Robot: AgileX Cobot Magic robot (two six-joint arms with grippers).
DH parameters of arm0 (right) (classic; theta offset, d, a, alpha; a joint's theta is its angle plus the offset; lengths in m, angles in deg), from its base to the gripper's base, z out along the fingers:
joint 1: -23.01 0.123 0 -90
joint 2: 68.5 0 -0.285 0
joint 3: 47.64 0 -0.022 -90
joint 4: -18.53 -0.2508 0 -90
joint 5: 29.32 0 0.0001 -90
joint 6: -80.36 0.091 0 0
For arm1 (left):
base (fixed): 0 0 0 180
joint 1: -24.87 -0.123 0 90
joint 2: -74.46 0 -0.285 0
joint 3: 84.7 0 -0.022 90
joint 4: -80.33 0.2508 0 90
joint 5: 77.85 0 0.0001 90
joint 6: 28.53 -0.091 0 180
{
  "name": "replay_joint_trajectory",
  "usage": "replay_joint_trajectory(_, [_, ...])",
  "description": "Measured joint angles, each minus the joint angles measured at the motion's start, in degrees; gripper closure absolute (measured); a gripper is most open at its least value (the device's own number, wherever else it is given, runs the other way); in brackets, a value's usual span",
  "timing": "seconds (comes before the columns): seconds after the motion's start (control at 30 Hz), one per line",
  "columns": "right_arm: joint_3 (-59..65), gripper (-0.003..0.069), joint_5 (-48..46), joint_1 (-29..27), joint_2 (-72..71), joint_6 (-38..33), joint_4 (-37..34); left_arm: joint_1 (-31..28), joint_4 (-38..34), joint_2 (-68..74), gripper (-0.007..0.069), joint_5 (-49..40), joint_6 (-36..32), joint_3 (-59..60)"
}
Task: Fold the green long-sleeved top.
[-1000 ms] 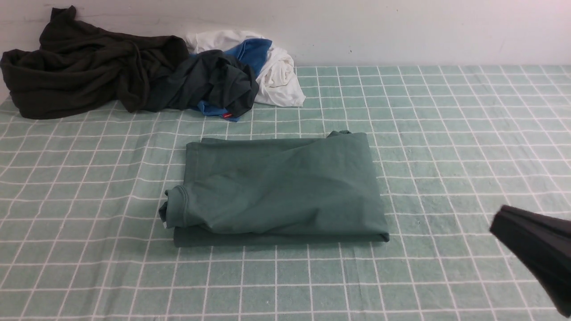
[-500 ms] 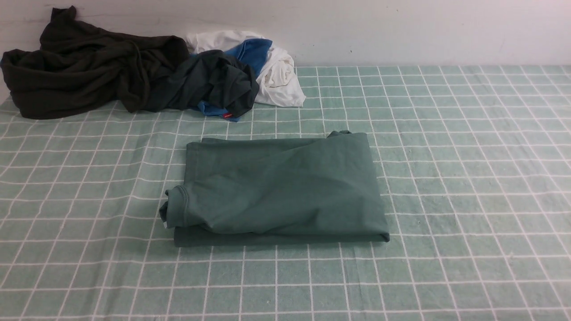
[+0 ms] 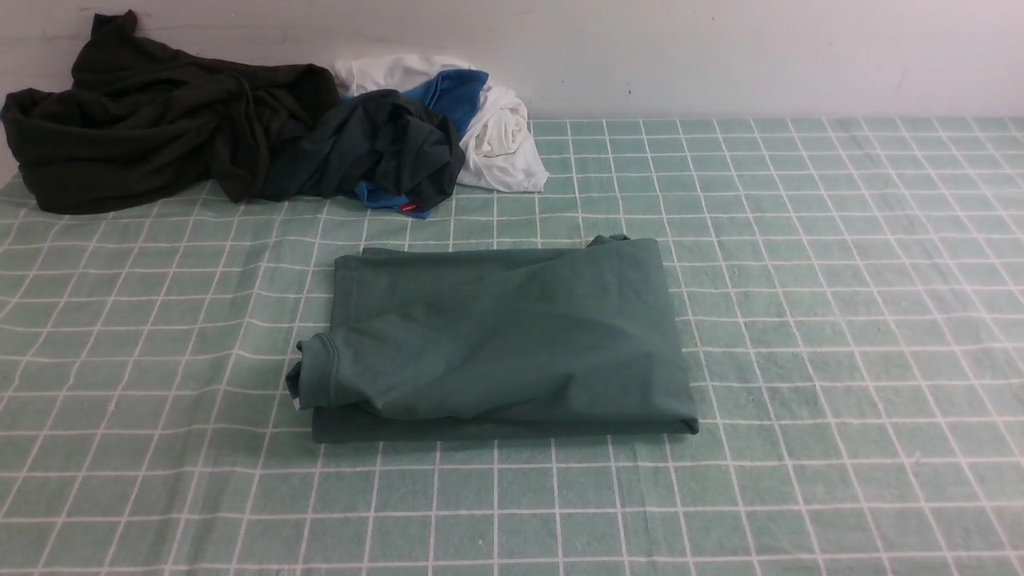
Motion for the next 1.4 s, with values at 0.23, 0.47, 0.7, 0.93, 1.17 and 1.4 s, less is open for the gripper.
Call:
replay_joint_trajectory(0.23, [0.0, 0.0673, 0.0, 0.0, 0.0, 0.0, 0.0, 0.0, 0.0, 0.0, 0.0627, 0.0, 0.0, 0.0])
replay_joint_trajectory(0.47, [0.0, 0.0673, 0.0, 0.0, 0.0, 0.05, 0.0, 0.0, 0.0, 0.0, 0.0627, 0.0, 0.0, 0.0])
replay_joint_trajectory(0.7, [0.0, 0.0673, 0.0, 0.0, 0.0, 0.17, 0.0, 0.0, 0.05, 0.0, 0.0627, 0.27, 0.0, 0.62])
replay_joint_trajectory(0.93, [-0.05, 0.0673, 0.0, 0.0, 0.0, 0.17, 0.0, -2.98, -3.49, -5.19, 0.0627, 15.8, 0.0, 9.93])
replay_joint_trajectory(1.17, [-0.05, 0.0673, 0.0, 0.0, 0.0, 0.17, 0.0, -16.23, -16.27, -15.44, 0.0627, 42.31, -6.36, 25.9])
replay_joint_trajectory(1.4, [-0.05, 0.0673, -0.05, 0.0, 0.0, 0.17, 0.0, -19.6, -16.76, -19.34, 0.0627, 44.08, -8.7, 36.65])
